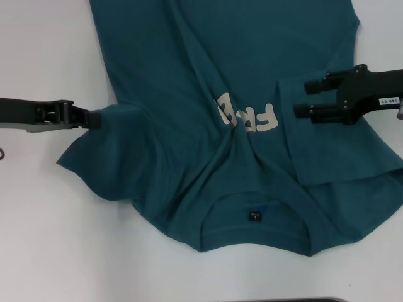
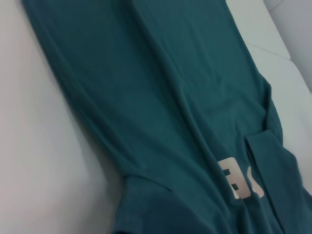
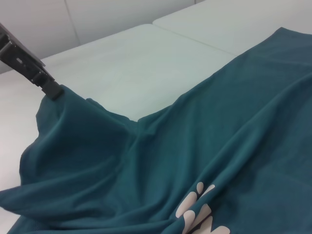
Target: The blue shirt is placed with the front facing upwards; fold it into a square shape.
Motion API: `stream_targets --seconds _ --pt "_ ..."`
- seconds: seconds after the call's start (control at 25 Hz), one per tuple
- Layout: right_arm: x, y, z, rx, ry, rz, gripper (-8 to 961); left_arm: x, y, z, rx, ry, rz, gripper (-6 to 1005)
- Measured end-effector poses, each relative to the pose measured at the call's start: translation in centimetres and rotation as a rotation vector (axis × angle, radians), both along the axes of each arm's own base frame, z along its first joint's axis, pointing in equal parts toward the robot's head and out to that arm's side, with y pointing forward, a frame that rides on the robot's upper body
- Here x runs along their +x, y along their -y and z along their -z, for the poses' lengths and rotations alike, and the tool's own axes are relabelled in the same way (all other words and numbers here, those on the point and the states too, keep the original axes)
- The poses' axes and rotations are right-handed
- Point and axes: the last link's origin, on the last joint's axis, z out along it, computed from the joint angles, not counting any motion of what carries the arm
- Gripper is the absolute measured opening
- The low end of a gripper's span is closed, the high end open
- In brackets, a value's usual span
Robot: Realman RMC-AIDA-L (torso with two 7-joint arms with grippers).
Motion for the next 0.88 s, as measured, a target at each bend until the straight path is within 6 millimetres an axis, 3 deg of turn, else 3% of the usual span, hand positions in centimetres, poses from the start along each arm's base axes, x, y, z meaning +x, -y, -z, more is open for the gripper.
stream_targets --seconds 0.24,0.28,0.56,0.88 --pt "-0.1 0.0 0.0 0.001 -0.001 -0.001 626 1.3 -0.7 1.3 -0.036 0.009 0.009 20" --pt "-0.1 0.0 0.0 0.001 -0.001 -0.002 626 2.4 -1.3 2.3 -0.057 0.014 0.013 20" --pt "0.0 -0.1 -0.2 0.006 0.004 -0.01 627 5.1 -2.1 4.4 -0.104 0.034 0.025 21" --pt "0.3 -0.2 -0.5 0.027 0.011 -0.021 627 7.1 -2.4 7.1 -0.155 0.09 0.008 40"
